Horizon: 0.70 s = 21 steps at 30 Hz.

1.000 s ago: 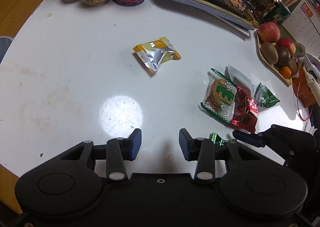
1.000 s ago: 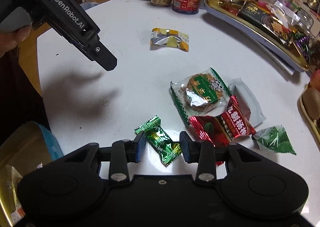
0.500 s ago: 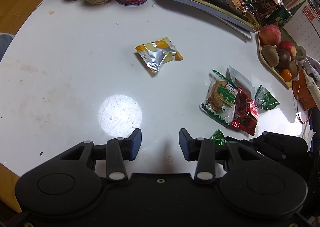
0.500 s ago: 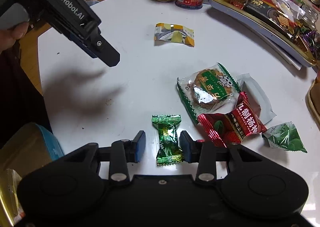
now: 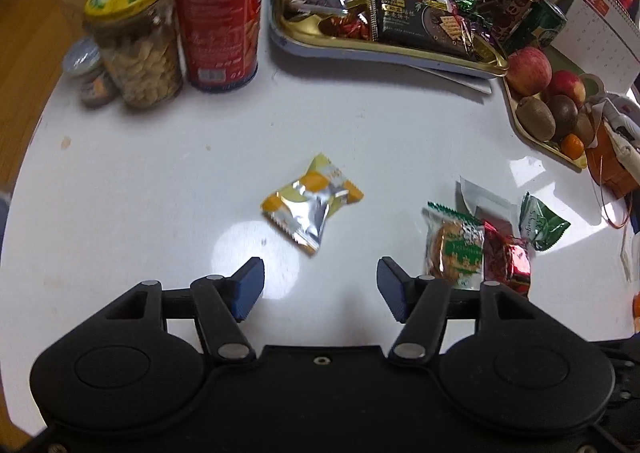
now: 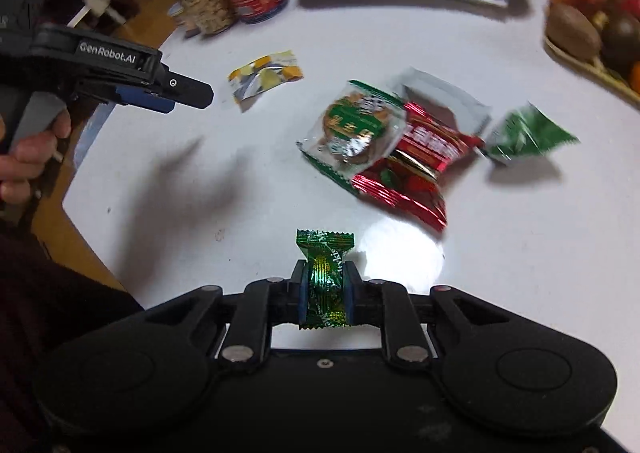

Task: Organize snacks
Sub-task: 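Close the right gripper on the green-wrapped candy and lift it, then close the left gripper on the yellow-silver packet and lift it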

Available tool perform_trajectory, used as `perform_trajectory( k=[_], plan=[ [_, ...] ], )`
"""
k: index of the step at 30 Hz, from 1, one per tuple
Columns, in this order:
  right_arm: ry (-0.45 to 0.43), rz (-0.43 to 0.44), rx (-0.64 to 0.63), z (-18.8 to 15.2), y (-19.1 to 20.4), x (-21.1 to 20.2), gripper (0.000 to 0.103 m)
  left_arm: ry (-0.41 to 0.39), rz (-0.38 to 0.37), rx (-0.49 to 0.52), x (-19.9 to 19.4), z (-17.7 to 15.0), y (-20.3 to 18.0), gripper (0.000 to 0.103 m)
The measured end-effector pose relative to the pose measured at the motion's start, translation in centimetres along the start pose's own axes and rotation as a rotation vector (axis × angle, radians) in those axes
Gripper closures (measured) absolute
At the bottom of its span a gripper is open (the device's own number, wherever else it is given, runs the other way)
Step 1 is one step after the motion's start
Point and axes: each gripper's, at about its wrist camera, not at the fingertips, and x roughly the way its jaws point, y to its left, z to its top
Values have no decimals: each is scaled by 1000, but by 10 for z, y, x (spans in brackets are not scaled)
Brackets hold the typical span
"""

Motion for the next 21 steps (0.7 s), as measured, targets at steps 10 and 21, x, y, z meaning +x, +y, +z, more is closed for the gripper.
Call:
perform_trajectory(
  k=[10, 21],
  plan=[
    [-83, 104, 233, -17, -23, -40, 84, 149, 92, 405, 52, 42, -42, 38],
    [-106, 113, 290, -9, -39, -42, 83, 207, 127, 474, 80, 48, -60, 38]
  ],
)
